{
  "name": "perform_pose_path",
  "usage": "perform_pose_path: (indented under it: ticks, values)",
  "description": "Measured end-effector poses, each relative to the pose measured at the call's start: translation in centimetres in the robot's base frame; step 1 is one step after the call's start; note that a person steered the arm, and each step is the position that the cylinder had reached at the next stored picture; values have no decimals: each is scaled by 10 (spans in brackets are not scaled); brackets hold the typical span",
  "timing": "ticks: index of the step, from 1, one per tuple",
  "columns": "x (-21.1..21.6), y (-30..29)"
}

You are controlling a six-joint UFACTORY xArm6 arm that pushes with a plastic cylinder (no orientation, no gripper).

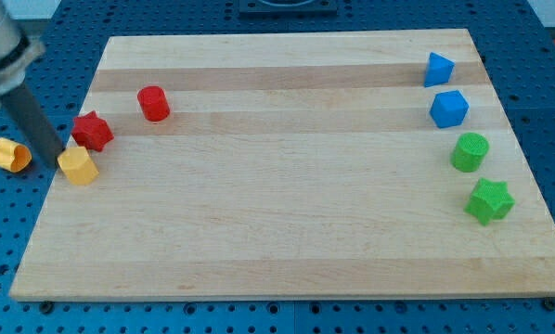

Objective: Push the blue triangle a bit down

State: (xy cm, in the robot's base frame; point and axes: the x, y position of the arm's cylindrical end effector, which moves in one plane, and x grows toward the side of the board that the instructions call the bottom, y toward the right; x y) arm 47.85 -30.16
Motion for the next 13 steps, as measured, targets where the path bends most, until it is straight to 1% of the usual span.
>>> perform_pose_path:
  ticks: [1, 2, 3, 4, 5, 6, 7, 8, 9, 10, 11, 12, 13]
  values:
    - [11, -3]
    - [3, 48]
    - [-18, 63]
    - [-18, 78]
    - [-13, 194]
    - [-43, 262]
    - [-99, 316]
    - [-125, 355]
    - [-180, 389]
    - [-228, 406]
    - [-277, 521]
    - [-275, 646]
    - [-236, 623]
